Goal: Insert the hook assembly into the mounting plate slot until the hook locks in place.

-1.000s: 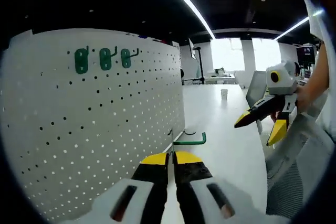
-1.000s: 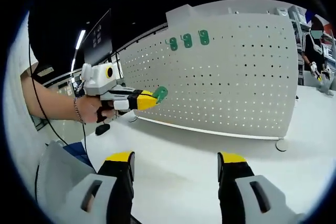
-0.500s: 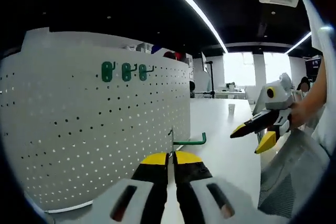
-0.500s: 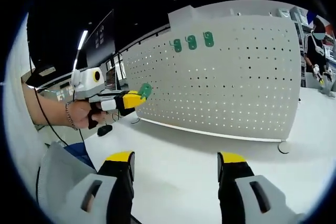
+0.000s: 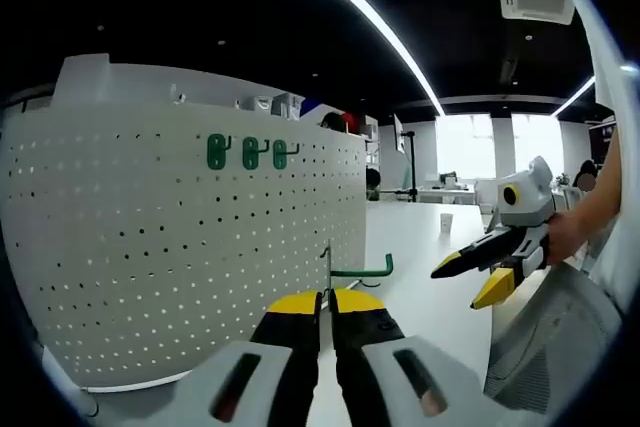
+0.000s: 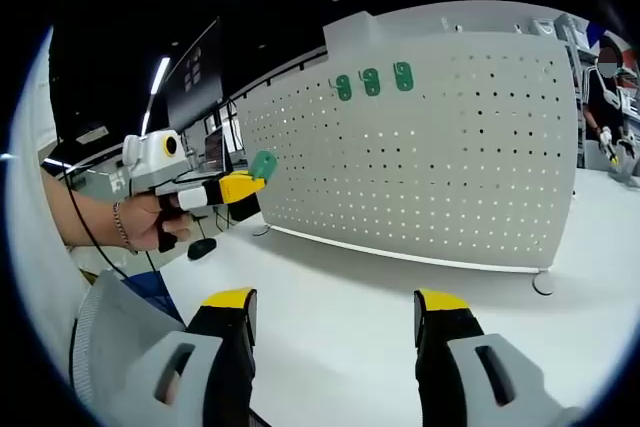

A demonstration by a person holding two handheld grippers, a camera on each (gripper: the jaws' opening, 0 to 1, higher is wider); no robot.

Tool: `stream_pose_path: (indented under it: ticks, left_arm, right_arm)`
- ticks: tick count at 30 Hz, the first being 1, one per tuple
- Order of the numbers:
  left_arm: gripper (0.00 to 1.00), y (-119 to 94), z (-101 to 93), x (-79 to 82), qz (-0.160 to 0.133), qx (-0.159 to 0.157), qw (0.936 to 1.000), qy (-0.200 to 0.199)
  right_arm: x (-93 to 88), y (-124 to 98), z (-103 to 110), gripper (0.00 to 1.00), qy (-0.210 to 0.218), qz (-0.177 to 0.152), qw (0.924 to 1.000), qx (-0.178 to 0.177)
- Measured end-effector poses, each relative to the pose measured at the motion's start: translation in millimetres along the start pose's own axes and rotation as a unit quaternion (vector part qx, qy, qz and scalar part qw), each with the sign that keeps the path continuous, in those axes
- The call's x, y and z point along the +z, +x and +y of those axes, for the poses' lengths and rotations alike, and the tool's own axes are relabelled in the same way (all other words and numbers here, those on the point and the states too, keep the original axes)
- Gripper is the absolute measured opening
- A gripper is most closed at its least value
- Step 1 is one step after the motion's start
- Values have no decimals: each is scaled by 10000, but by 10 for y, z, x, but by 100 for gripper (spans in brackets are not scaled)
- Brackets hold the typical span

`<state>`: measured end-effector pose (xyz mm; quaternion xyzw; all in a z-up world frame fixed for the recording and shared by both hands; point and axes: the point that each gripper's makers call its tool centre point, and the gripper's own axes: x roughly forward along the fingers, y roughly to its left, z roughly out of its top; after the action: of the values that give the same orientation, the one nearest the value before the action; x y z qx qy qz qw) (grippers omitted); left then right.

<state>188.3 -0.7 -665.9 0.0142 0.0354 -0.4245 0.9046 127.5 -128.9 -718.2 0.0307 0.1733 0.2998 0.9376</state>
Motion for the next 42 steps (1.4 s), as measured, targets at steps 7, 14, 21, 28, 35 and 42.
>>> stream_pose_path:
  ticks: [7, 14, 21, 28, 35, 42]
  left_arm:
    - [4, 5, 19, 13, -6, 44, 10000, 36]
    - [4, 8, 24, 18, -20, 73, 10000, 14]
    - [4, 2, 6, 7, 10, 94, 9999, 39]
    - [4, 5, -2, 11, 3, 115, 9999, 50]
    - [4, -1, -27, 7, 10, 132, 9999, 69]
    - [3, -4, -27, 28, -18, 146, 9999, 14]
  right_arm:
    - [152, -10, 30, 59, 52, -343, 9994, 55]
    - [488, -95, 233, 58, 71, -1246, 9912, 438]
    - [515, -67, 315, 56, 90, -1279, 9900, 594]
    - [582, 20, 372, 54, 194, -1369, 9874, 771]
    - [703, 133, 455, 50, 428, -1531, 9826, 956]
    - [784, 261, 536, 50, 632, -1626, 9784, 1110]
